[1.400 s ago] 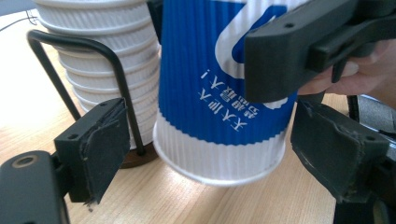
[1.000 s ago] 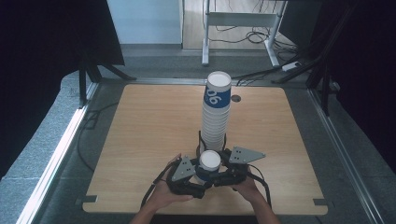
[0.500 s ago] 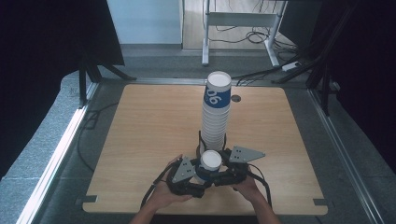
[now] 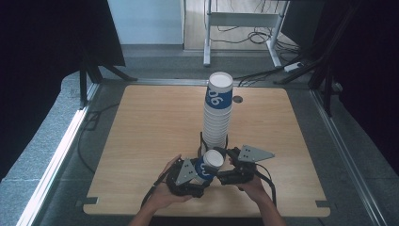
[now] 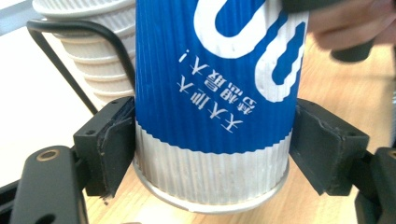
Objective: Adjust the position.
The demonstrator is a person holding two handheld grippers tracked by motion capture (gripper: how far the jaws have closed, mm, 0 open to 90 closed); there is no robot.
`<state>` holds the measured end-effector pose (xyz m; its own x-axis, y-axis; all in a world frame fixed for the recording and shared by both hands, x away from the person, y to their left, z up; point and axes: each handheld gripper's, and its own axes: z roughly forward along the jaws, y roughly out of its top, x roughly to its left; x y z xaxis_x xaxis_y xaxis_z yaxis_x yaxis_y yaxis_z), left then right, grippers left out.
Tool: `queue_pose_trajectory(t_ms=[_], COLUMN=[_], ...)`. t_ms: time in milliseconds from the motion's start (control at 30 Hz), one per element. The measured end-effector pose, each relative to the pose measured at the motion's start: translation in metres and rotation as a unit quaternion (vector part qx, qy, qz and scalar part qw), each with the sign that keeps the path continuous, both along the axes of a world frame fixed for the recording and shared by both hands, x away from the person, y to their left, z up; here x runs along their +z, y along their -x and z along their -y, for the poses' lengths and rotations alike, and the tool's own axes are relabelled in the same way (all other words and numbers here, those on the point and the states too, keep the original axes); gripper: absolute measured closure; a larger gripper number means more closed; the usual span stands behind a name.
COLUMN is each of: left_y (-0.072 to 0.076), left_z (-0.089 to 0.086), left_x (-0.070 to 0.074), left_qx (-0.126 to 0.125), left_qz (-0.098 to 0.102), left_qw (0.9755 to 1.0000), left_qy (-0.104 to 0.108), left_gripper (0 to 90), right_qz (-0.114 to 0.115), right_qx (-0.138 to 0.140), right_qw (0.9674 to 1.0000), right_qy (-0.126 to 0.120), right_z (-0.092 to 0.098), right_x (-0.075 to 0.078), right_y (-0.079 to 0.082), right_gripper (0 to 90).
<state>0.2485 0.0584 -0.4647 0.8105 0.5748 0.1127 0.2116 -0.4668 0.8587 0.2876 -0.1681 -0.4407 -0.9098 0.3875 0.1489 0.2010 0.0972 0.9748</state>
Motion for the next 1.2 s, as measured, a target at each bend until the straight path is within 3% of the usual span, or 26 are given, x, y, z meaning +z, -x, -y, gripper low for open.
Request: queue_pose_trajectory(t_ms=[300,633,1033,1200], left_y=[0.000,0.000,0.002,0.005], left_z=[-0.001,0.000,-0.003,-0.006], left_x=[-0.001,-0.004,-0.003,0.001], left_qx=[0.011,0.011,-0.005,-0.029], left_qz=[0.015,0.019,0.024,0.030], left_qw=[0.9995,0.9989,0.9981,0.9971], left_qy=[-0.025,-0.042,-0.056,-0.064], left_gripper=[19.8,20.0,20.3,20.4], right_qz=[0.014,0.022,0.013,0.006], right_qx=[-0.014,-0.026,-0.035,-0.011], right_qw=[0.9998,0.9992,0.9989,0.9972], right_qy=[-0.002,0.018,0.030,0.074], right_z=[0.012,0.019,0.029,0.038], right_x=[0.005,0.006,0.003,0.002], right_y=[0.001,0.000,-0.001,0.000], right_gripper=[23.5,23.4,23.6,23.3])
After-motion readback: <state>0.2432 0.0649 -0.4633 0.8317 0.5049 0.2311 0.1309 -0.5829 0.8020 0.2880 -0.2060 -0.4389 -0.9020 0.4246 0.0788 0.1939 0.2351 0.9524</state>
